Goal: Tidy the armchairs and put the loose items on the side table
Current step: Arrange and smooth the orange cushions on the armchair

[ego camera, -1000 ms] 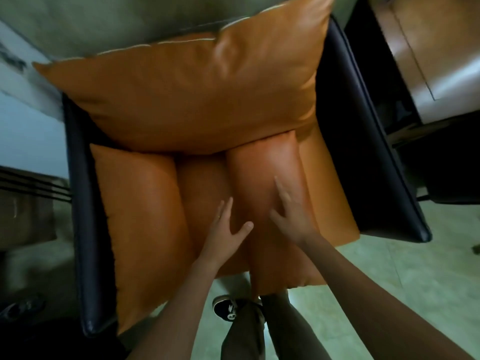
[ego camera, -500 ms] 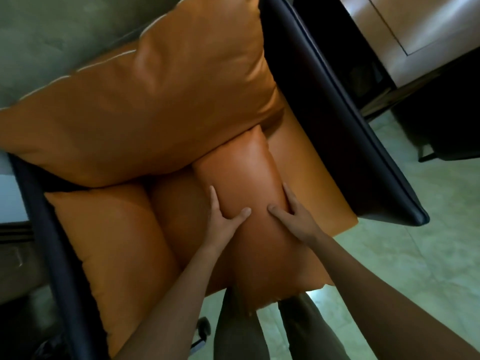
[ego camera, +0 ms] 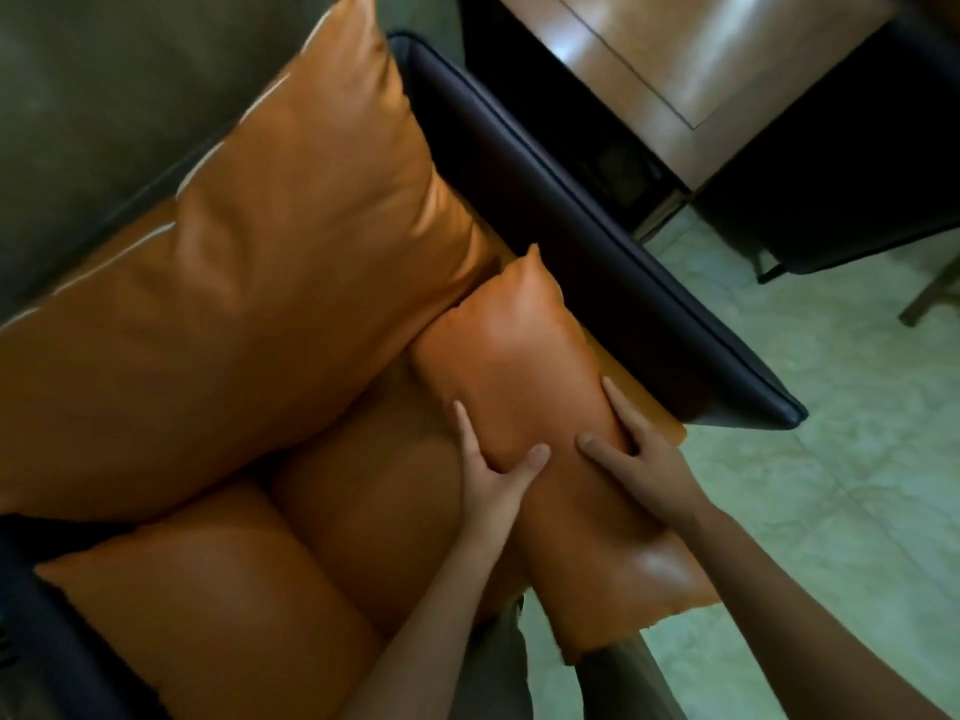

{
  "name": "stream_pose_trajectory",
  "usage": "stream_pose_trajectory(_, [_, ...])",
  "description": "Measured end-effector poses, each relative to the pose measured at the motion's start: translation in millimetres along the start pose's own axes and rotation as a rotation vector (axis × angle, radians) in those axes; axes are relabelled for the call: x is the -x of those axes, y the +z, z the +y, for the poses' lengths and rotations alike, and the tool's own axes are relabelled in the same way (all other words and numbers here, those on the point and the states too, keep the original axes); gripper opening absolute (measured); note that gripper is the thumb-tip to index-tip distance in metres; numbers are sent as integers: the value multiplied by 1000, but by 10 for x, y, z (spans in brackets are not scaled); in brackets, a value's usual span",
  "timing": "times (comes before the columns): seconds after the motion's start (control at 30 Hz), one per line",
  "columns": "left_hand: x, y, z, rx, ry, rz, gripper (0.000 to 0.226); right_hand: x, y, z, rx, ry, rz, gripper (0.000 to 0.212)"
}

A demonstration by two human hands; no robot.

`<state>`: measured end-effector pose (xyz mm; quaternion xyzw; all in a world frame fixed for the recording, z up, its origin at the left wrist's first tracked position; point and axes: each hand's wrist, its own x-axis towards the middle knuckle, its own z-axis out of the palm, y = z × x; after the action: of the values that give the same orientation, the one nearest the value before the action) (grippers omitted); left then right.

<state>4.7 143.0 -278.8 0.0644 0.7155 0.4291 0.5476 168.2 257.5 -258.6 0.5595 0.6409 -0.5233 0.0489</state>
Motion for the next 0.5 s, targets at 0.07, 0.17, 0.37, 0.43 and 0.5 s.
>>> stream_pose_trajectory(0.07, [-62,154,37,47,-3,-14,119,-87,-232,-134,134,-33,13,79])
stream_pose_trajectory(0.17, [-172,308,100,108,-19,-51,123,-252,-548,-314,395,-104,18,82])
stream_pose_trajectory(0.37, [-713,311,243,3,-76,-250,133,-647,-526,-264,586,-63,23,86])
stream_pose_trajectory(0.43, [-779,242,205,-45,-102,-283,130,-667,-415,-117,536,-12,22,90])
stream_pose_trajectory(0.5, [-766,199,163,-51,-77,-262,123,-593,-335,8,492,-21,102,91])
